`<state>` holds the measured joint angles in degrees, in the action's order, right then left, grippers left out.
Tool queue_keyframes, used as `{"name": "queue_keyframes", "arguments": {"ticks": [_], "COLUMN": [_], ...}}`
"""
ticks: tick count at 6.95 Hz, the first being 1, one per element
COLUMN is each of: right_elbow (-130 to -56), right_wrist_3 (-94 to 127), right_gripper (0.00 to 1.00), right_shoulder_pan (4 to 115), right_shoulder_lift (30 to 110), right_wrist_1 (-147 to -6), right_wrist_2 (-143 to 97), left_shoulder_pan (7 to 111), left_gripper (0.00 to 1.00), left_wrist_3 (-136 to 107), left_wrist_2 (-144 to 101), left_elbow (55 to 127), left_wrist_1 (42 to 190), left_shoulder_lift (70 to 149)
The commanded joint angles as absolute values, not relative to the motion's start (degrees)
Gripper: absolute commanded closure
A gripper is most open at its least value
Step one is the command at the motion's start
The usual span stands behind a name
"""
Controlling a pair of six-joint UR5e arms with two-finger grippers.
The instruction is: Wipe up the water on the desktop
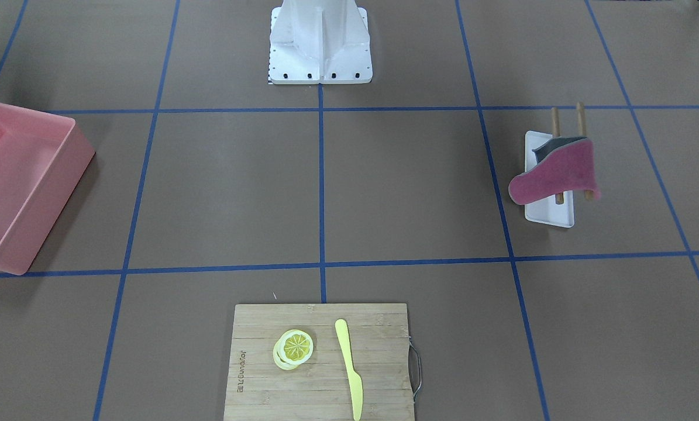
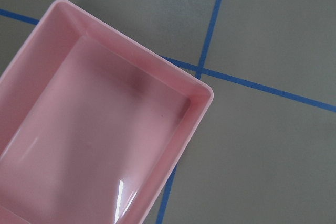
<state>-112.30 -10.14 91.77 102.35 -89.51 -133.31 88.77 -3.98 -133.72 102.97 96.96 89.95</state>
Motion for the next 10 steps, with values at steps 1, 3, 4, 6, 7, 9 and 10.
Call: {"name": "queue_keyframes", "arguments": {"ticks": [1,3,4,6,7,9,10], "right_elbow": [-110.9,-112.3,-112.8,-115.9,-116.2,-116.2,-116.2], "right_wrist_3": [-9.5,6.0,15.0,29.0,29.6,29.6,29.6], "right_gripper": [0.0,0.0,0.0,0.0,0.0,0.0,0.0], "right_shoulder_pan": [91.8,89.9,86.1,76.8,76.1,76.1,76.1], "right_shoulder_lift": [104.0,103.9,103.8,103.6,103.6,103.6,103.5], "right_wrist_1": [-81.8,-77.5,-74.1,-71.2,-71.2,-71.2,-71.2], "right_wrist_2": [-134.9,-139.7,-138.7,-129.7,-129.2,-129.1,-129.1], "left_shoulder_pan": [88.7,80.1,73.9,67.3,66.5,64.3,63.6], "left_gripper": [0.01,0.01,0.01,0.02,0.26,0.44,0.44], "left_wrist_3": [-4.0,-4.8,-16.2,-30.2,-30.1,-31.3,-31.3], "left_wrist_2": [-135.8,-137.5,-137.0,-136.8,-136.9,-137.2,-137.1], "left_elbow": [102.4,102.9,103.2,101.1,100.6,100.3,100.1], "left_wrist_1": [97.9,110.8,114.2,125.0,125.8,127.0,127.0], "left_shoulder_lift": [92.2,89.9,90.0,89.9,89.9,89.9,89.9]}}
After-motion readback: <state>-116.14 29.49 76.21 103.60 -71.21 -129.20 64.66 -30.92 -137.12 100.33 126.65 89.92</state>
